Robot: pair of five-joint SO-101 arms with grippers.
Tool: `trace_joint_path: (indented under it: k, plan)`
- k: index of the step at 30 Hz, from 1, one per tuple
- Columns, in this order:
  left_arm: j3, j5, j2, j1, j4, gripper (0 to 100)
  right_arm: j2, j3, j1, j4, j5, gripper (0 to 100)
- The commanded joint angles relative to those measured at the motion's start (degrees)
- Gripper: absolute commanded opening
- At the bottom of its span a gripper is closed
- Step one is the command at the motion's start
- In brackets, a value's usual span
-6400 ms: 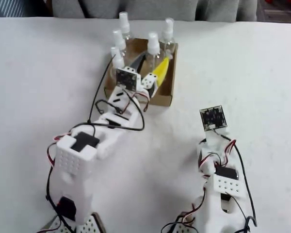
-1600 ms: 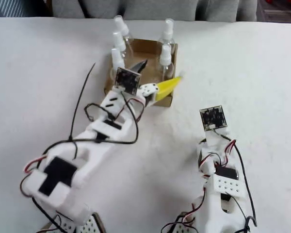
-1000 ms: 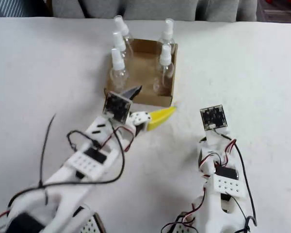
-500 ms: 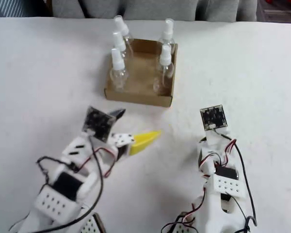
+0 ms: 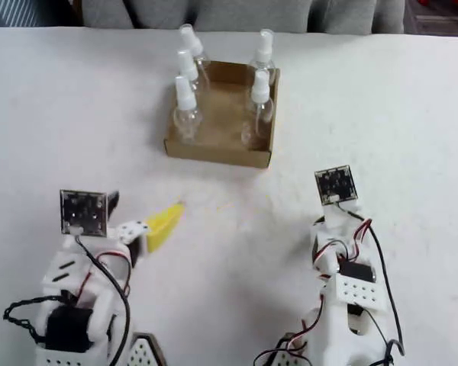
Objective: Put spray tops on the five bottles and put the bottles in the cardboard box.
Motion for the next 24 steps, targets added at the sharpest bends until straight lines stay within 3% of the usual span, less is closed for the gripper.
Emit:
trace_joint_path:
  k: [1,6,11,14,18,24]
  plan:
    - [4.40,-0.53,-0.57,-1.01,2.37,40,-0.92,-0.62,-2.86,1.80,0.44,2.8]
    - [6.95,-0.53,-0.57,-0.75,2.11,34,-0.92,-0.97,-6.11,4.70,0.00,2.8]
    - [9.23,-0.62,-0.48,-0.92,-3.34,0,-0.92,-0.62,-10.07,7.16,0.18,2.8]
    - [16.44,-0.62,0.04,-1.01,-8.00,10,-0.92,-0.53,-10.51,7.16,0.35,2.8]
    - [16.09,-0.97,0.31,-2.42,-3.78,4,-0.92,0.26,-10.77,6.90,0.44,2.7]
    - [16.09,-14.59,1.98,-3.82,1.67,2,-0.92,0.97,-10.77,6.73,0.44,2.5]
